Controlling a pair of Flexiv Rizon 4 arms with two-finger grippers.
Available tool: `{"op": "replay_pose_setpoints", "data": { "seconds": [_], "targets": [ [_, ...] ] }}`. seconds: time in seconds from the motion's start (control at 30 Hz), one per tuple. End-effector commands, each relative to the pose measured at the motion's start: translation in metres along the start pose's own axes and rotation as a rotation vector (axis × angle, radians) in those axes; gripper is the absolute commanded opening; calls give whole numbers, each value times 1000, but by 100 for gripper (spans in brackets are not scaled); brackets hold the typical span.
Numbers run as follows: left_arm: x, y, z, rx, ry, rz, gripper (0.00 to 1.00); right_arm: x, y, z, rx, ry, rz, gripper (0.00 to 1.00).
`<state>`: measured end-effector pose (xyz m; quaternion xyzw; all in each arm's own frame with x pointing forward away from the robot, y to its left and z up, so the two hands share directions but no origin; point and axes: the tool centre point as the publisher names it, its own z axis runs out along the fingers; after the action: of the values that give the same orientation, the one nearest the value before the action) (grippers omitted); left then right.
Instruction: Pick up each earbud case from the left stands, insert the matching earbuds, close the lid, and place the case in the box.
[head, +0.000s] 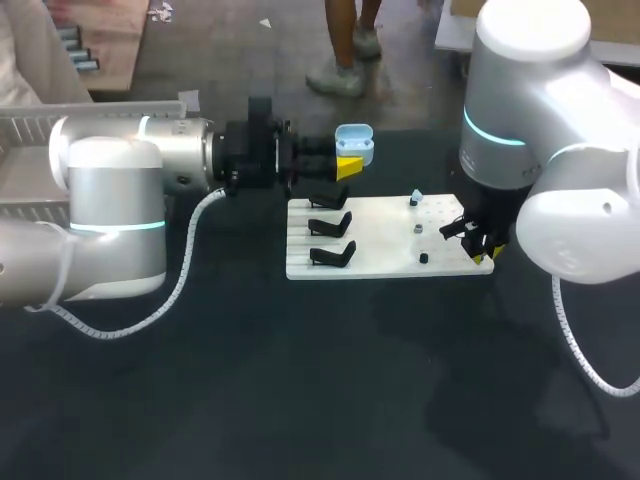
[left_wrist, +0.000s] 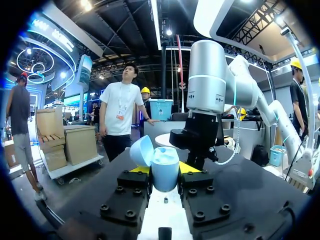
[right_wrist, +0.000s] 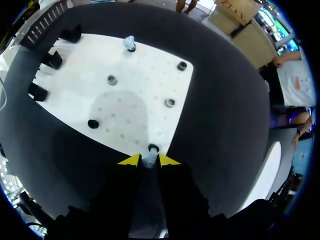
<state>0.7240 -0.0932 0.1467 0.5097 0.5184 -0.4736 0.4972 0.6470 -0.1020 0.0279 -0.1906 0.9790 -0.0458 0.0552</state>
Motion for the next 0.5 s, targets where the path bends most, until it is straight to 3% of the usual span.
{"op": "replay_pose_setpoints", "data": {
  "seconds": [0.03,0.23,0.5],
  "targets": [
    [1,-1,0,-6,-6,5,0,-3,0,-1,1,10,2,0],
    [1,-1,0,-6,-6,5,0,1,2,-17,7,6,5,0],
    [1,-1,0,-6,-6,5,0,6,15,-60,15,15,-6,0]
  ]
}}
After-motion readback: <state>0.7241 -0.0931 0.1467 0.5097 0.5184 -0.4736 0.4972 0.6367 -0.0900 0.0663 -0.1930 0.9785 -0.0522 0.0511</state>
